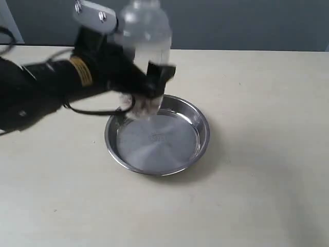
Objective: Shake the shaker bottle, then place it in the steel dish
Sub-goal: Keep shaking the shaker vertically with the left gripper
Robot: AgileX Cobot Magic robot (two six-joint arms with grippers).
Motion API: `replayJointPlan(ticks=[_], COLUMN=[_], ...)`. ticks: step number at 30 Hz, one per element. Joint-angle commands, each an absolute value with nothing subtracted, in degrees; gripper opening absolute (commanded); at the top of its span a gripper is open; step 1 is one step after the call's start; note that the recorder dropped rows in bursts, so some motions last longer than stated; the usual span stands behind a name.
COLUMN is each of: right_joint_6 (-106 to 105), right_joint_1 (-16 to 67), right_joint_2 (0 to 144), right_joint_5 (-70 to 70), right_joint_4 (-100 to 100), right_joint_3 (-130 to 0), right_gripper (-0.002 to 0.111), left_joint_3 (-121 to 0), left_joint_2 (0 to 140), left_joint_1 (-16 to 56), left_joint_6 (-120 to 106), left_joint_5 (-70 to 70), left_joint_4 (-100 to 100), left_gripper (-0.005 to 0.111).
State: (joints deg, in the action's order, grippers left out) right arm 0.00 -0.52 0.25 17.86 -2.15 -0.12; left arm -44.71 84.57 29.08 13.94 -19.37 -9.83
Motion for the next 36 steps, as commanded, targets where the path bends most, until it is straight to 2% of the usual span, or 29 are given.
replayJointPlan(ticks=[1, 4, 6, 9, 11, 15, 18, 21, 24, 27, 30, 33, 36], right_joint_6=[0.0, 0.0, 0.0, 0.0, 0.0, 0.0, 0.0, 0.0, 0.0, 0.0, 0.0, 0.0, 0.0], right_joint_1=[-0.6, -0.6, -0.6, -0.6, -0.6, -0.6, -0.6, -0.6, -0.6, -0.6, -0.6, -0.6, -0.6], right_joint_2=[0.0, 0.0, 0.0, 0.0, 0.0, 0.0, 0.0, 0.0, 0.0, 0.0, 0.0, 0.0, 0.0], right_joint_5=[17.5, 17.5, 17.5, 17.5, 17.5, 17.5, 17.5, 17.5, 17.5, 17.5, 17.5, 17.5, 17.5], right_joint_4=[-2.3, -2.3, -2.3, -2.3, -2.3, -2.3, -2.3, -2.3, -2.3, -2.3, -2.3, -2.3, -2.3], right_joint_3=[0.0, 0.0, 0.0, 0.0, 0.0, 0.0, 0.0, 0.0, 0.0, 0.0, 0.0, 0.0, 0.0], right_gripper=[-0.001, -0.001, -0.001, -0.001, -0.001, -0.001, -0.001, -0.001, -0.001, -0.001, -0.001, -0.001, -0.001], left_joint_3=[-40.5, -37.2, -42.9, -51.7, -49.5, -41.4, -44.7, -50.4, -44.5, -41.1, -45.9, -52.0, -45.5], left_joint_2=[85.8, 91.6, 83.0, 77.5, 82.4, 94.4, 86.8, 79.3, 87.6, 93.4, 82.8, 77.3, 86.0], left_joint_1=[29.3, 29.3, 29.3, 29.3, 29.3, 31.7, 32.1, 32.1, 32.1, 32.2, 32.2, 31.2, 30.8], left_joint_6=[15.1, 21.7, 22.5, 14.7, 15.2, 19.0, 17.4, 13.4, 13.6, 15.0, 14.3, 11.1, 11.5], left_joint_5=[-24.9, -30.8, -38.0, -23.4, -18.3, -29.0, -34.7, -27.5, -22.5, -27.6, -31.1, -23.7, -19.4], left_joint_4=[-8.1, -7.0, -18.6, -17.0, -13.3, -11.4, -15.2, -11.9, -10.7, -8.6, -15.9, -10.9, -7.6], left_gripper=[0.0, 0.0, 0.0, 0.0, 0.0, 0.0, 0.0, 0.0, 0.0, 0.0, 0.0, 0.0, 0.0])
